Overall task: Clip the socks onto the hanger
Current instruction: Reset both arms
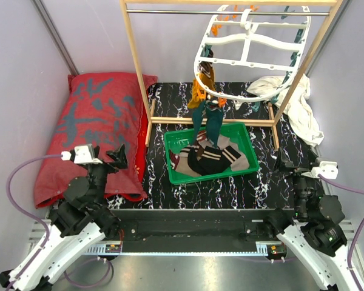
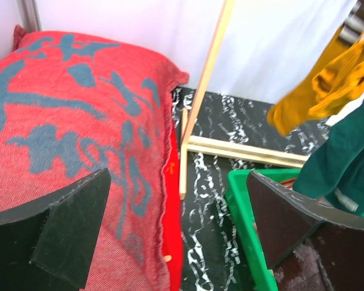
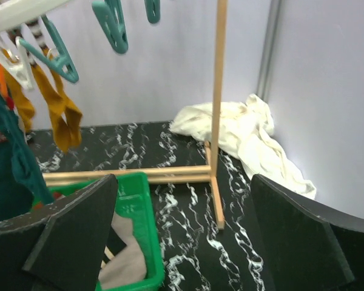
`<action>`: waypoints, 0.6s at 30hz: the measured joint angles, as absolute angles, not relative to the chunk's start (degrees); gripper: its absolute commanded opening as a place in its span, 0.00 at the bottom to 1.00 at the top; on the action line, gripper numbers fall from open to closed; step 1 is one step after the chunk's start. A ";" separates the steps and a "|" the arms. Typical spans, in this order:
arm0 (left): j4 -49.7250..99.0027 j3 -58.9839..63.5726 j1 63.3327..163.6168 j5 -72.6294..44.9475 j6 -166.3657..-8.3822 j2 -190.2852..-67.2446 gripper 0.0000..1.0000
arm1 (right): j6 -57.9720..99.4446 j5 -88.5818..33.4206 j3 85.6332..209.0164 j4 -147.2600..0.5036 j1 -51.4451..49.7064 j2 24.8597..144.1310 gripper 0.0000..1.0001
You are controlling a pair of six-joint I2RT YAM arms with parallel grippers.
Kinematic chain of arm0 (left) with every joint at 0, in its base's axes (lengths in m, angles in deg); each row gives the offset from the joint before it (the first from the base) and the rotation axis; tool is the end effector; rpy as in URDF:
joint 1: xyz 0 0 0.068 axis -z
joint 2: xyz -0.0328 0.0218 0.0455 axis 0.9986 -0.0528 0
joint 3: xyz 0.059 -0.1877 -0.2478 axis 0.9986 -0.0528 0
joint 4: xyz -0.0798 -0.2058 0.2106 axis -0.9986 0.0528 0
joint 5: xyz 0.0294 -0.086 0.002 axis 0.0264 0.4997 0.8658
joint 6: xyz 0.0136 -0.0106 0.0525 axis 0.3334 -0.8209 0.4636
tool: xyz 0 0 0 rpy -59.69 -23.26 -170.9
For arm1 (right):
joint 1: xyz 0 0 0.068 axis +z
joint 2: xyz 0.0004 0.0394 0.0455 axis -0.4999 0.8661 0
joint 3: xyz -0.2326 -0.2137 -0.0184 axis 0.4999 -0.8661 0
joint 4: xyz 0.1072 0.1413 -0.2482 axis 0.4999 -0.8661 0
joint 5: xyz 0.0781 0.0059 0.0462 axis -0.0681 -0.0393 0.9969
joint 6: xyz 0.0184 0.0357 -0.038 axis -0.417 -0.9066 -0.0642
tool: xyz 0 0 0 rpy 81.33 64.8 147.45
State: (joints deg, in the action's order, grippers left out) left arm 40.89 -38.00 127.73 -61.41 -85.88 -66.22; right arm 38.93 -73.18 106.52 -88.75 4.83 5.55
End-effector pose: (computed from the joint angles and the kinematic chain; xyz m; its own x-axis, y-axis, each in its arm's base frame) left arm 0.0741 -0.0325 0.3425 0.0584 -0.2292 -0.9716 0.0379 0.9731 -0.2273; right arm 0.0323 -0.0057 0.3625 0.2250 -0.0329 -0.9738 0.0792 0.9967 -0.0154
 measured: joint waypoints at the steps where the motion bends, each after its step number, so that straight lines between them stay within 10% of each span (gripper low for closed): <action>1: 40.72 -38.98 127.73 -61.52 -85.62 -65.48 0.99 | 38.99 -73.90 105.71 -89.45 4.83 4.80 1.00; 18: 36.92 -39.70 125.15 -57.50 -80.74 -73.43 0.99 | 40.24 -78.14 104.55 -92.51 4.83 4.58 1.00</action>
State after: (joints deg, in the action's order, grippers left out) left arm 36.92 -39.70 125.15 -57.50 -80.74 -73.43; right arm 40.24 -78.14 104.55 -92.51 4.83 4.58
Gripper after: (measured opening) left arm 0.985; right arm 0.994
